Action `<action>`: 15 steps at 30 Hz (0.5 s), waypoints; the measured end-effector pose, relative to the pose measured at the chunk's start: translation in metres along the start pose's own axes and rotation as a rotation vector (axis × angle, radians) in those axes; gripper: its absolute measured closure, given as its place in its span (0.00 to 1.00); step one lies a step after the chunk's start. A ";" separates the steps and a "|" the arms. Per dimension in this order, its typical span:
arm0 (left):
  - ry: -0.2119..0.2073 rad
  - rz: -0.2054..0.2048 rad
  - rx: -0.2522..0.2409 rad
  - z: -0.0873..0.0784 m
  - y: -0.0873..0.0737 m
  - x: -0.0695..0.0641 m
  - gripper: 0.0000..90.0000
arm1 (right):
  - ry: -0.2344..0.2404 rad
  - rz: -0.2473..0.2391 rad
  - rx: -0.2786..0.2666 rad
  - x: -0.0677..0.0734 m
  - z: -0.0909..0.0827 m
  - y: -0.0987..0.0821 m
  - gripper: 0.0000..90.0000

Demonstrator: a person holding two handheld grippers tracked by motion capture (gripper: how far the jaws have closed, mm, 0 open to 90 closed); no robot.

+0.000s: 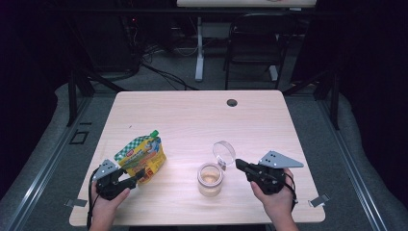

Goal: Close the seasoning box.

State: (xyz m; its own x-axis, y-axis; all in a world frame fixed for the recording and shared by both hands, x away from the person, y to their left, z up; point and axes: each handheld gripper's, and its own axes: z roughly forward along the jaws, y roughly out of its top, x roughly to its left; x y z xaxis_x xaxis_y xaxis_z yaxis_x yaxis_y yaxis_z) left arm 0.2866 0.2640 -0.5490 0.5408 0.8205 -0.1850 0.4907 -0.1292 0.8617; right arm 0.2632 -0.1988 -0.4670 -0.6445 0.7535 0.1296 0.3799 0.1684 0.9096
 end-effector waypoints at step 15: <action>-0.010 -0.009 0.005 -0.002 0.000 0.001 0.60 | -0.041 0.037 0.011 -0.014 0.004 -0.008 1.00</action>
State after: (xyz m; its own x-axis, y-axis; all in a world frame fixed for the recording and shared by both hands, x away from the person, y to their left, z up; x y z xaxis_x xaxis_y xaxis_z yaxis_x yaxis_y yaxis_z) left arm 0.2861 0.2659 -0.5484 0.5436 0.8158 -0.1972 0.4989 -0.1252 0.8576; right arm 0.2724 -0.2083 -0.4777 -0.6025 0.7845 0.1468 0.4105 0.1469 0.9000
